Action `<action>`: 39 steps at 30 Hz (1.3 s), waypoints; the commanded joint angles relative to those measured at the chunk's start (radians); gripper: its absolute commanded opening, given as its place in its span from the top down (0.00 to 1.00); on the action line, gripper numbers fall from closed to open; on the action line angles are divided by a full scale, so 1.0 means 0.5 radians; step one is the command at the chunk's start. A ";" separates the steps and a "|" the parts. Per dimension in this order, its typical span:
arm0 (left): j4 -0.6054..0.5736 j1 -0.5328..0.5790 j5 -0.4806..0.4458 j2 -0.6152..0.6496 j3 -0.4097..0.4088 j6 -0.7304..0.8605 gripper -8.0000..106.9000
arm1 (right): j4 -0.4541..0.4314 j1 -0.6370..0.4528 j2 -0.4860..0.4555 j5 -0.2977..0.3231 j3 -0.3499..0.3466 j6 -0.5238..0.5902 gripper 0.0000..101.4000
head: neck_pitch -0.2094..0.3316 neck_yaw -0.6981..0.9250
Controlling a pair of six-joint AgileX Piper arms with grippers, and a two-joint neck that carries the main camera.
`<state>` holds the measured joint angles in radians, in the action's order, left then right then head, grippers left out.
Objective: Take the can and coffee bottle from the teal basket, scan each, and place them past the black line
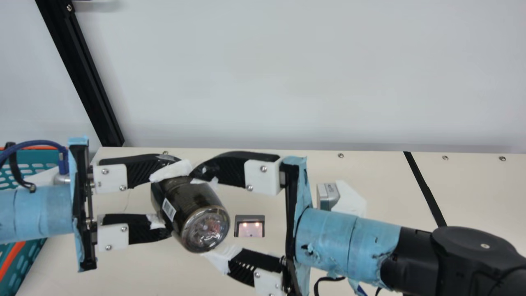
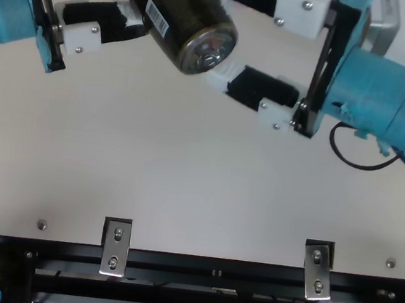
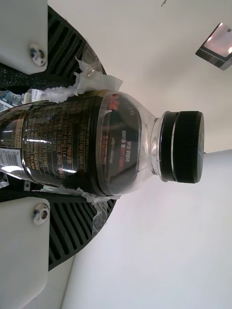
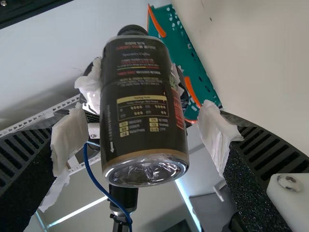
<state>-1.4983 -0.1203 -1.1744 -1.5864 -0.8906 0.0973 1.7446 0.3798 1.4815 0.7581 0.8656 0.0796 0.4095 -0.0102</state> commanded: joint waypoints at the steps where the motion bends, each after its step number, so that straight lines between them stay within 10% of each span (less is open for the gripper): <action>1: 0.000 0.000 0.000 0.000 0.000 0.000 0.84 | 0.001 0.005 0.005 0.012 -0.007 -0.028 0.00 | 0.054 -0.004; 39: -0.026 0.000 0.000 0.000 0.000 0.000 0.84 | 0.001 -0.055 0.028 0.165 0.117 -0.354 0.00 | 0.054 -0.004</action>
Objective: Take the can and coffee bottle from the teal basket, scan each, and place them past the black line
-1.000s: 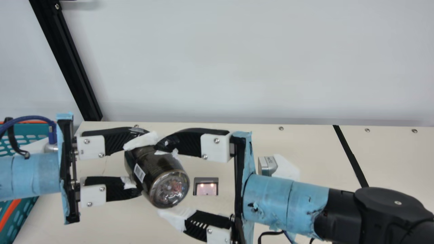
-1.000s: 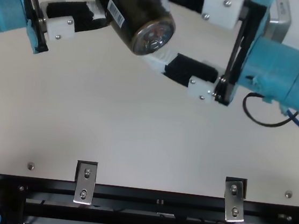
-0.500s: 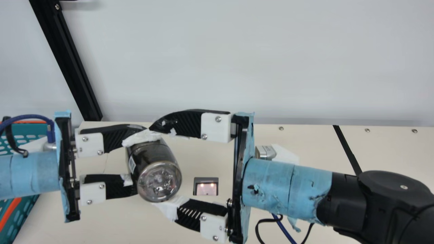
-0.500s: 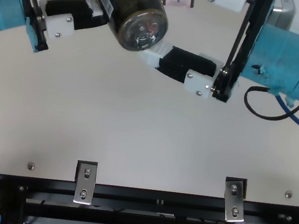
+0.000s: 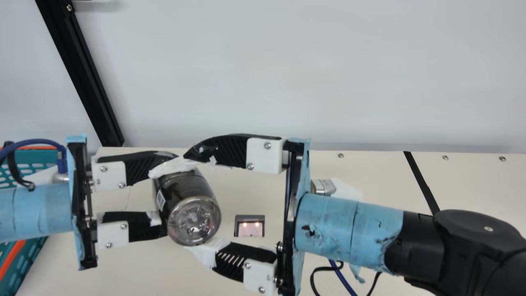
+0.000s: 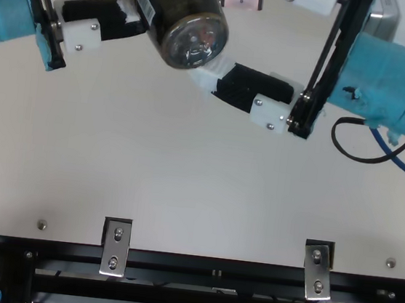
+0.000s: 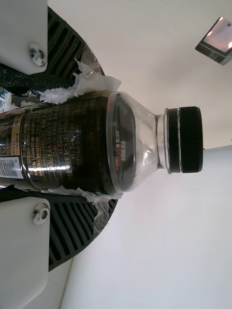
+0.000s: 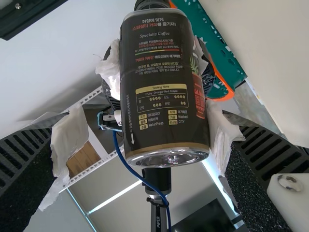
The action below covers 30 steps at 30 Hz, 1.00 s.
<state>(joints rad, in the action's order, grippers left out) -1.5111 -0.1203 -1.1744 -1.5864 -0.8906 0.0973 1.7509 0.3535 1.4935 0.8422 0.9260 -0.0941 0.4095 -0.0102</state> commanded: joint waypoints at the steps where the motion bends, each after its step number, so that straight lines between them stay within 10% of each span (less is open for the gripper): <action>1: 0.000 0.000 0.000 0.000 0.000 0.000 0.84 | -0.012 -0.004 0.008 0.002 -0.005 -0.013 0.00 | 0.054 -0.004; 23: 0.017 0.000 0.000 0.000 0.000 0.000 0.84 | -0.011 0.069 0.110 0.040 -0.008 -0.068 0.00 | 0.054 -0.004; 24: 0.017 0.000 0.000 0.000 0.000 0.000 0.84 | -0.014 0.069 0.110 0.040 -0.008 -0.068 0.72 | 0.054 -0.004; 25: 0.017 0.000 0.000 0.000 0.000 0.000 0.84 | -0.014 0.069 0.110 0.040 -0.008 -0.068 1.00 | 0.054 -0.004; 28: 0.017 0.000 0.000 0.000 0.000 0.000 0.77 | -0.012 0.069 0.110 0.040 -0.008 -0.068 1.00 | 0.054 -0.004; 29: 0.018 0.000 0.000 0.000 0.000 0.000 0.15 | -0.012 0.069 0.110 0.040 -0.008 -0.065 1.00 | 0.054 -0.004; 30: 0.018 0.000 0.000 0.000 0.000 0.000 0.15 | -0.012 0.069 0.110 0.040 -0.008 -0.065 1.00 | 0.054 -0.004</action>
<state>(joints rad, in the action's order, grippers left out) -1.5020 -0.1203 -1.1744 -1.5864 -0.8906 0.0973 1.7476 0.3880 1.5485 0.8622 0.9220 -0.1257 0.4095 -0.0102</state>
